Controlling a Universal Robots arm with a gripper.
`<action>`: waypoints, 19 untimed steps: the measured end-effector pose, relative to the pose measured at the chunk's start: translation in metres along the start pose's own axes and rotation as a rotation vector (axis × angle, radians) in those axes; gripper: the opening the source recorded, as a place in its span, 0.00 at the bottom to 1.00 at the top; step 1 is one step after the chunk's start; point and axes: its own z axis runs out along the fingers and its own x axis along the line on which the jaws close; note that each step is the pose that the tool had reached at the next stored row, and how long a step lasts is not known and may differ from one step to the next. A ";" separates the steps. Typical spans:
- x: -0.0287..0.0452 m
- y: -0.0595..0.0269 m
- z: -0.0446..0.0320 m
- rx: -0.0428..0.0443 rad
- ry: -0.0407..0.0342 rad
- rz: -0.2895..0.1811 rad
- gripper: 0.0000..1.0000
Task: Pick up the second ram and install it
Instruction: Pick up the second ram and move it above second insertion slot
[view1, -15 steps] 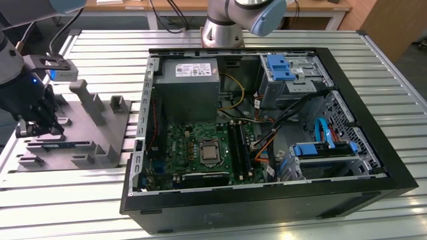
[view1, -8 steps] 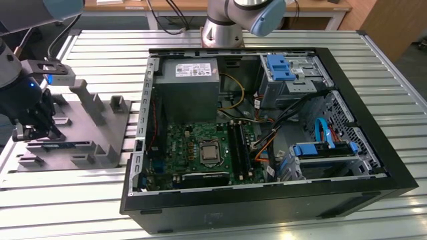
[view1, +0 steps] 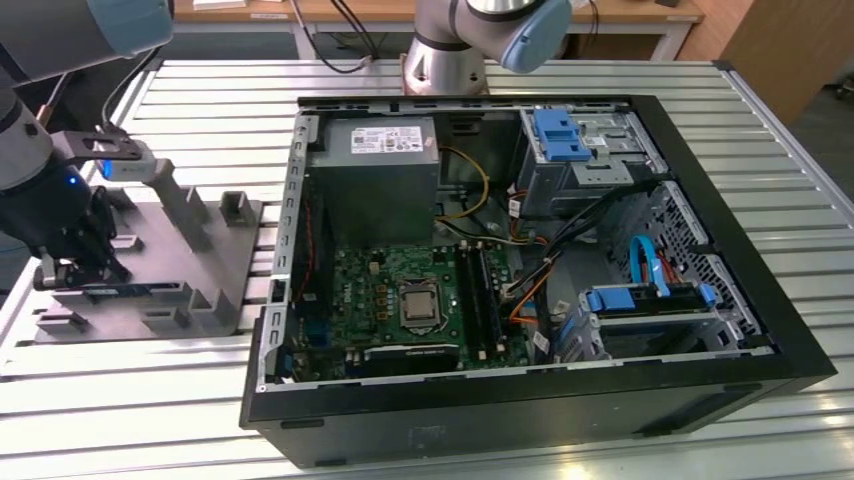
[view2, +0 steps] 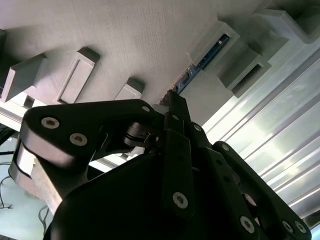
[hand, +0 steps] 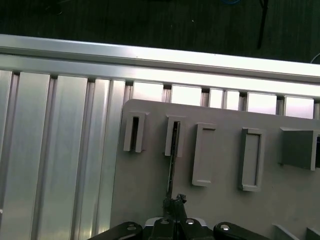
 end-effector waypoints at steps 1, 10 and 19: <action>0.0000 0.0000 0.0000 -0.0001 0.0000 0.000 0.10; 0.0000 0.0000 0.0007 0.0001 -0.0001 0.000 0.30; 0.0034 0.0008 0.0154 0.0001 -0.0001 0.001 0.30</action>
